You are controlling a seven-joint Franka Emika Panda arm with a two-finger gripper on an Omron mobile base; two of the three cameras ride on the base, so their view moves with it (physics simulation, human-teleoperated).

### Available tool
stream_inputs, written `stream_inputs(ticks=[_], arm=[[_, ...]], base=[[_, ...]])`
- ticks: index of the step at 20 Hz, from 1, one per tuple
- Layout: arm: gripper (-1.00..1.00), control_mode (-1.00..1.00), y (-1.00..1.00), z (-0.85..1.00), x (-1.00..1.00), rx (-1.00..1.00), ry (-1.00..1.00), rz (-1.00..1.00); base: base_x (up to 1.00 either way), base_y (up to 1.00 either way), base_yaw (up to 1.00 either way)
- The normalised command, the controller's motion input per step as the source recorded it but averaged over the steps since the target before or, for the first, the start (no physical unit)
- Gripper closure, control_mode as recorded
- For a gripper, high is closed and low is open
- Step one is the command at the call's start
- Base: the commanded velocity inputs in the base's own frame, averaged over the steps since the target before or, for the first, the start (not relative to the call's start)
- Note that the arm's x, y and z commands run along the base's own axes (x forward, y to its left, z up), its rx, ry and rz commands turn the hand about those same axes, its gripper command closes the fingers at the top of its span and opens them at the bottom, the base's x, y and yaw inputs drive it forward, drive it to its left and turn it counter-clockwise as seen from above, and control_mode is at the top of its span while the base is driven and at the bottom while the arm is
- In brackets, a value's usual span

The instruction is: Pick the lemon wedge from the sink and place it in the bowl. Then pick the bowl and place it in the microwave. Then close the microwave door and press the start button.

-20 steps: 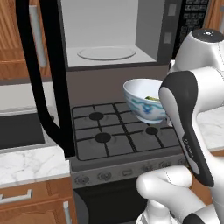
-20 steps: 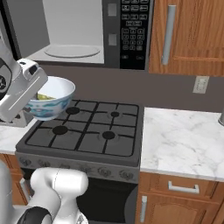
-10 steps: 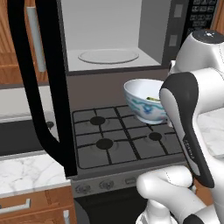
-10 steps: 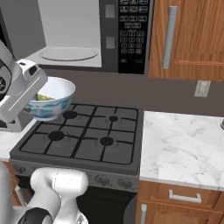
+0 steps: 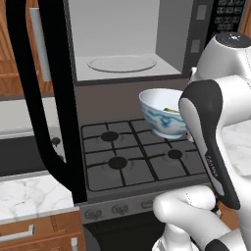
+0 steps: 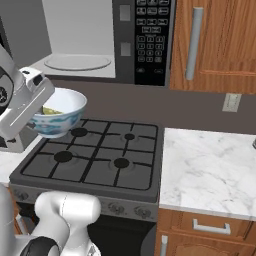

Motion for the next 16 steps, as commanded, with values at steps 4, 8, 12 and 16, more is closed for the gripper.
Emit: stream_inputs(ticks=[4, 8, 12, 16], arm=[[1.0, -1.0, 0.0, 0.46, 0.19, 0.0, -0.14, 0.03], [1.0, -1.0, 0.0, 0.9, 0.52, 0.0, -0.23, 0.12], [1.0, -1.0, 0.01, 0.58, 0.8, 0.0, -0.14, 0.15], [1.0, -1.0, 0.18, 0.38, 0.74, 0.0, -0.08, 0.11]], base=[[0.0, 0.0, 0.0], [0.0, 0.0, 0.0], [0.0, 0.0, 0.0], [0.0, 0.0, 0.0]])
